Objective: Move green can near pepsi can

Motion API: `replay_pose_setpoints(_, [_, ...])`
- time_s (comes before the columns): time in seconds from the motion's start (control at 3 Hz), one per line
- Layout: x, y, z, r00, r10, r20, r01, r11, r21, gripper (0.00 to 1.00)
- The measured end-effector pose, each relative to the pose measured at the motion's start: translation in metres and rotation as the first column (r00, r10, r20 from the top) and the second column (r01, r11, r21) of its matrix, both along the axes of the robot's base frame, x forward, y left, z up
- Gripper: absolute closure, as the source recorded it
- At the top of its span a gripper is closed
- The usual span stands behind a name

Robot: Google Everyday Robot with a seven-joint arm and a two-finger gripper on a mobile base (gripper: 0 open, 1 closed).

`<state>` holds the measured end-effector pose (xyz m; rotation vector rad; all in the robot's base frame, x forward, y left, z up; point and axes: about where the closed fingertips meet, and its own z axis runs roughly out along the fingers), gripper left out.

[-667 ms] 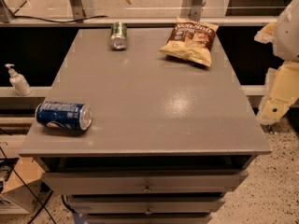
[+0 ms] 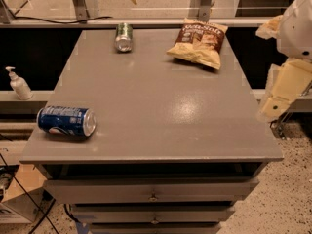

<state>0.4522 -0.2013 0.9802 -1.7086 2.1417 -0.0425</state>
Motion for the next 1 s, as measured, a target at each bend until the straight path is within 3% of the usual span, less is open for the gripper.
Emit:
replay_pose_setpoints(0.33, [0.032,0.026,0.005,0.9963,0.057,0.065,-0.066,0.988,0.141,0.0])
replay_pose_setpoints(0.67, [0.062,0.05,0.001,0.9947,0.076,0.069,-0.091,0.965,0.248,0.0])
replay_pose_setpoints(1.0, [0.065,0.052,0.0,0.9948,0.078,0.066,-0.092,0.961,0.259,0.0])
